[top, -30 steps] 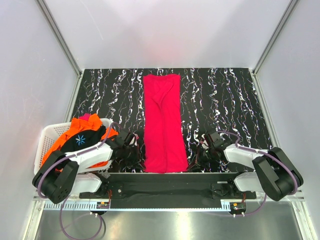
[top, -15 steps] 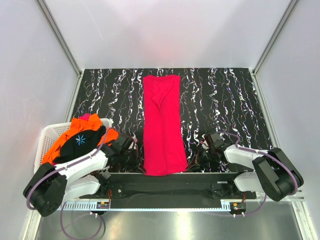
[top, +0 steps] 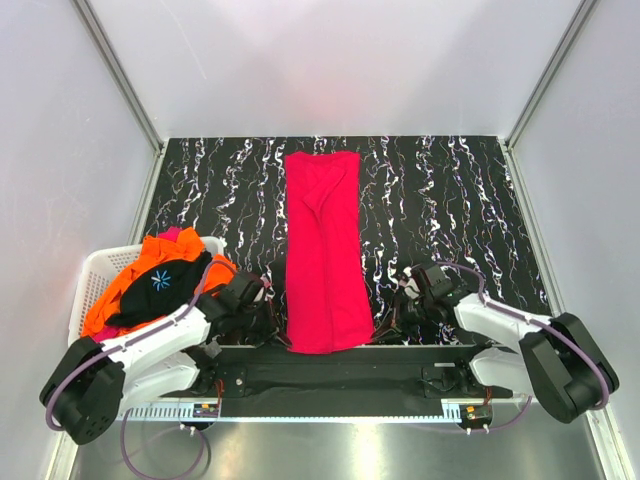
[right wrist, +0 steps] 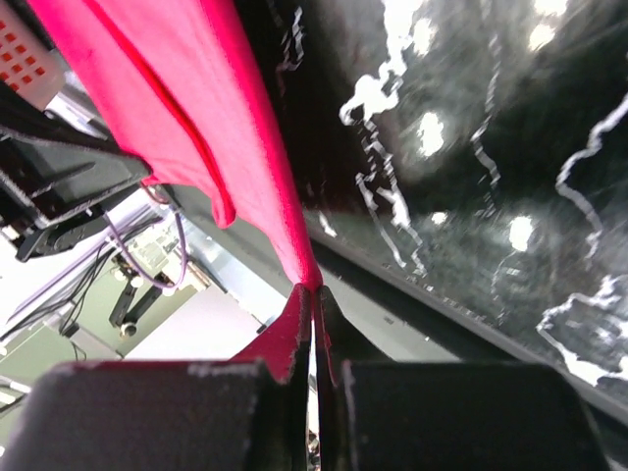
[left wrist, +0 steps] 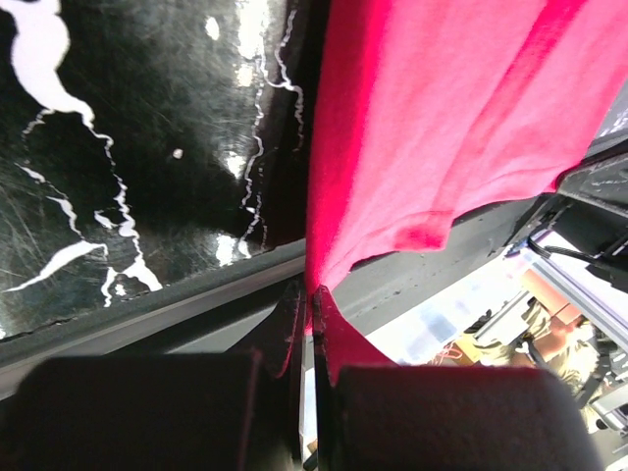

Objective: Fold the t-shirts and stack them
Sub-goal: Fold the tshirt

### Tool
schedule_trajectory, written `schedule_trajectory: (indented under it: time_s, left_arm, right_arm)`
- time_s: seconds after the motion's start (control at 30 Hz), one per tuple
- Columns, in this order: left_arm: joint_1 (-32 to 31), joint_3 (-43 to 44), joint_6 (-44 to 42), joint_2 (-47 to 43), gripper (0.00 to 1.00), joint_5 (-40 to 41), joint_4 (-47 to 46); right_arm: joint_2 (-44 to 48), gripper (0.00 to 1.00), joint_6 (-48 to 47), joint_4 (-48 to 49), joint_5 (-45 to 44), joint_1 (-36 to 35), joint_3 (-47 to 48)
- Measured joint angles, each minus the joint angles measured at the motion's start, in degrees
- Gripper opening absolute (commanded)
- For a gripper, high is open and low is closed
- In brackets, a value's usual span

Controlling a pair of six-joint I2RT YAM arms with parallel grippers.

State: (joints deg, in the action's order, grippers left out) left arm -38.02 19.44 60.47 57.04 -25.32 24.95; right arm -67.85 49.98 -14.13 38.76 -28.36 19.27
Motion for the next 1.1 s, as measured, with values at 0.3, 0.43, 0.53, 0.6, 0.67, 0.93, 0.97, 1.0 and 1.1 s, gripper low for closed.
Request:
schedule_trajectory:
  time_s: [0.3, 0.43, 0.53, 0.6, 0.67, 0.93, 0.97, 1.0, 1.1]
  left_arm:
    - [-0.1, 0.6, 1.8, -1.5, 0.0, 0.1, 0.7]
    - [0.0, 5.4, 2.1, -1.5, 0.0, 1.9, 3.7]
    - [2.2, 12.4, 1.0, 0.0, 0.0, 4.2, 5.2]
    - [5.6, 17.6, -0.5, 3.1, 0.0, 4.7, 5.1]
    - [9.3, 23.0, -2.4, 8.3, 0.0, 5.2, 5.0]
    - [18.6, 42.6, -10.4, 30.9, 0.0, 6.5, 4.7]
    - [19.3, 44.3, -11.2, 33.1, 0.0, 6.5, 4.6]
    - [19.9, 45.9, -11.8, 35.0, 0.0, 6.5, 4.6]
    - [21.7, 50.4, -13.7, 40.0, 0.0, 6.3, 5.0]
  right_arm:
    - [3.7, 0.0, 1.1, -2.3, 1.4, 0.0, 0.2]
    - [2.6, 0.0, 1.2, -4.5, 1.3, 0.1, 3.3]
    - [-2.3, 0.0, -0.7, -6.8, 1.3, 1.3, 9.9]
    - [-6.9, 0.0, -2.6, -8.9, 1.4, 3.3, 15.9]
    - [-12.4, 0.0, -4.9, -10.2, 1.3, 5.5, 22.8]
    - [-35.6, 0.0, -12.8, -17.4, 1.5, 12.8, 52.8]
    - [-38.2, 0.0, -13.5, -17.8, 1.5, 13.2, 56.1]
    - [-40.7, 0.0, -14.1, -18.7, 1.5, 13.5, 59.2]
    - [-46.5, 0.0, -15.2, -20.5, 1.5, 14.1, 66.4]
